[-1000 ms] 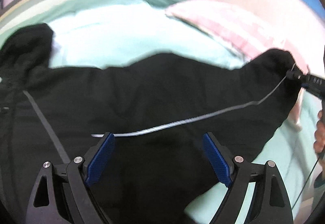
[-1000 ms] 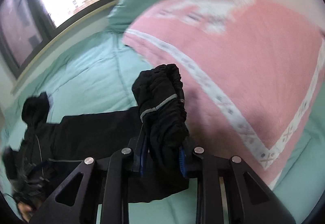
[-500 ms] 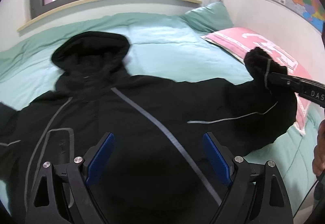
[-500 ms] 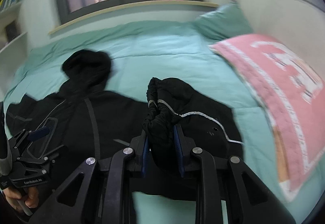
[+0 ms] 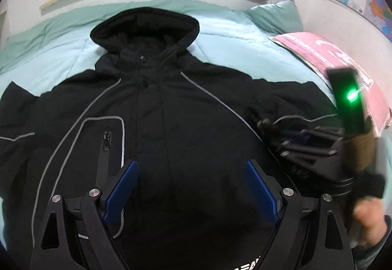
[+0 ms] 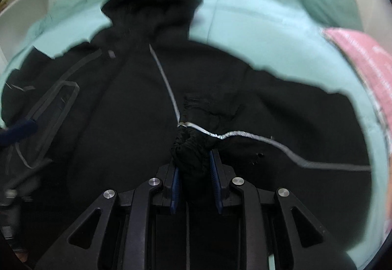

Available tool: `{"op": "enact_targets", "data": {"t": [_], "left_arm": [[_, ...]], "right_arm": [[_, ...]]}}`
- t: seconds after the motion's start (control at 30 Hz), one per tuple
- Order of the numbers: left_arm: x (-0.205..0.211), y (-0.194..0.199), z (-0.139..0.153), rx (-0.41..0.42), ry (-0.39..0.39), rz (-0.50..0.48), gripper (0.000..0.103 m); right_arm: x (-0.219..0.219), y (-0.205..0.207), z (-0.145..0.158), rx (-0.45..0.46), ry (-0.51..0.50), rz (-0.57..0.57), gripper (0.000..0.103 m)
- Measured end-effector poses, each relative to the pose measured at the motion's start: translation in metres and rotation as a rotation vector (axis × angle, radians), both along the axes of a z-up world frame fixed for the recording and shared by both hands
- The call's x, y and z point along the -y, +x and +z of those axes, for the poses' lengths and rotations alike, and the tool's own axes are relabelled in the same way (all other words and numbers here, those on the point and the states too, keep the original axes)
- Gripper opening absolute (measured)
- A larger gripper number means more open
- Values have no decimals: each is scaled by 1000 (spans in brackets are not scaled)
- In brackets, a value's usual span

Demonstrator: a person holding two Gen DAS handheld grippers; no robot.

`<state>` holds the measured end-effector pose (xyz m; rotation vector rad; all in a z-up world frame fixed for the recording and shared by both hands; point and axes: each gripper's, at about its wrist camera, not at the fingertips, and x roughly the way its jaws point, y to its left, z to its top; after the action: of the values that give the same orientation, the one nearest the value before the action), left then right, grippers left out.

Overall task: Fold large clothes
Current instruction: 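Carry the held sleeve across the jacket body with the right gripper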

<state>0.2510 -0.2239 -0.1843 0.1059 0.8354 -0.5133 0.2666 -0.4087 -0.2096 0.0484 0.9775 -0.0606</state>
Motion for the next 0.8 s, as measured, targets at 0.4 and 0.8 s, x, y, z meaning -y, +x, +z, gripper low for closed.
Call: {"op": "enact_targets", "data": {"t": [0.4,0.8], "left_arm": [[35,10,-6,-113,-154,-146,89],[109,45,-44,-349,-276,-218,53]], "right_arm": [[40,-47,38,112,98,-27,53],[120,-82,38,88,65,-190,53]]}}
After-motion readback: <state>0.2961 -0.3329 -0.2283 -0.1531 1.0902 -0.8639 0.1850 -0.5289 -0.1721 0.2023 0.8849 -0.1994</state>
